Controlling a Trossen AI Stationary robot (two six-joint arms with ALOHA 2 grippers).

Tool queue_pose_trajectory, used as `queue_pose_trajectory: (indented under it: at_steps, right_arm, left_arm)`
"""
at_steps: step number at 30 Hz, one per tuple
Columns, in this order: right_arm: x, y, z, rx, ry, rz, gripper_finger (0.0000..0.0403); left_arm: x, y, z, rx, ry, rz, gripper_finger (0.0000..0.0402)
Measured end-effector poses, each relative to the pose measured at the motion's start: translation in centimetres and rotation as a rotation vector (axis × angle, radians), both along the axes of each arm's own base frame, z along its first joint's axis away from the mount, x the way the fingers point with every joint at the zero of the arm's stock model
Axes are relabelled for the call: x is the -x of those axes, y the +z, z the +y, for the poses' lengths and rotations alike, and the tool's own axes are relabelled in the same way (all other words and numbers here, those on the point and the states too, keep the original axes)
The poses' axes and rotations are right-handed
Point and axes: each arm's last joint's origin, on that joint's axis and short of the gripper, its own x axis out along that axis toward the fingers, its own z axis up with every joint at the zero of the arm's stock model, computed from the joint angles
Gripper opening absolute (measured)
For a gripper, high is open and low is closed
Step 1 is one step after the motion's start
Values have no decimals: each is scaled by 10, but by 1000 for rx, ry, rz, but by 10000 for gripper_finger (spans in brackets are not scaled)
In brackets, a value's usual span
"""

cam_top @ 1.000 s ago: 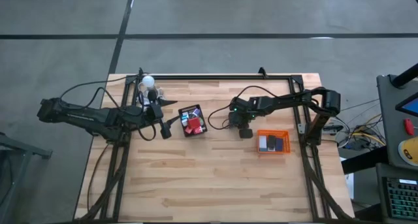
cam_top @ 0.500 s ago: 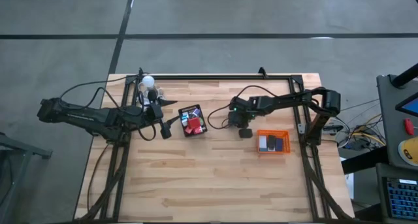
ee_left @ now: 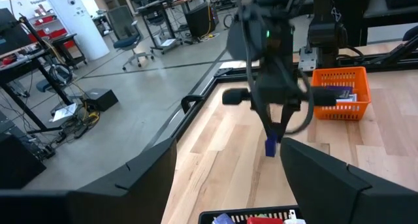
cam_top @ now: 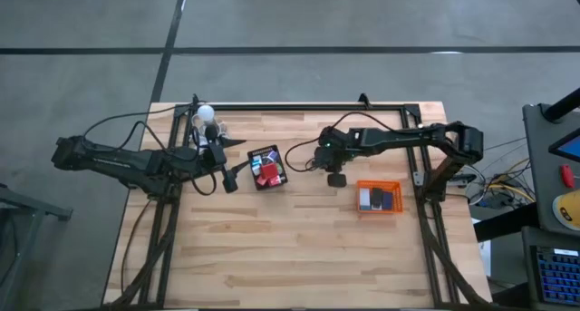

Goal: Pick & Place Office items
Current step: Put the dark blue digital clock in the orange bin

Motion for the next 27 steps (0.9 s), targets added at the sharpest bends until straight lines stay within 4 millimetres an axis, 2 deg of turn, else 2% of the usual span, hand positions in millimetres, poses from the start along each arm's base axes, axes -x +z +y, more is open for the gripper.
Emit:
queue_pose_trajectory:
  at_steps: [7, 14, 21, 27]
  right_arm:
    - [6, 38, 11, -4, -28, -128, 68]
    - [21, 78, 33, 1, -5, -268, 65]
    - [36, 106, 52, -23, -21, -371, 70]
    - [50, 121, 63, -29, -2, -415, 64]
  left_arm:
    - [0, 0, 0, 0, 0, 0, 275]
    - [0, 0, 0, 0, 0, 0, 275]
    - [0, 0, 0, 0, 0, 0, 275]
    - [0, 0, 0, 0, 0, 0, 275]
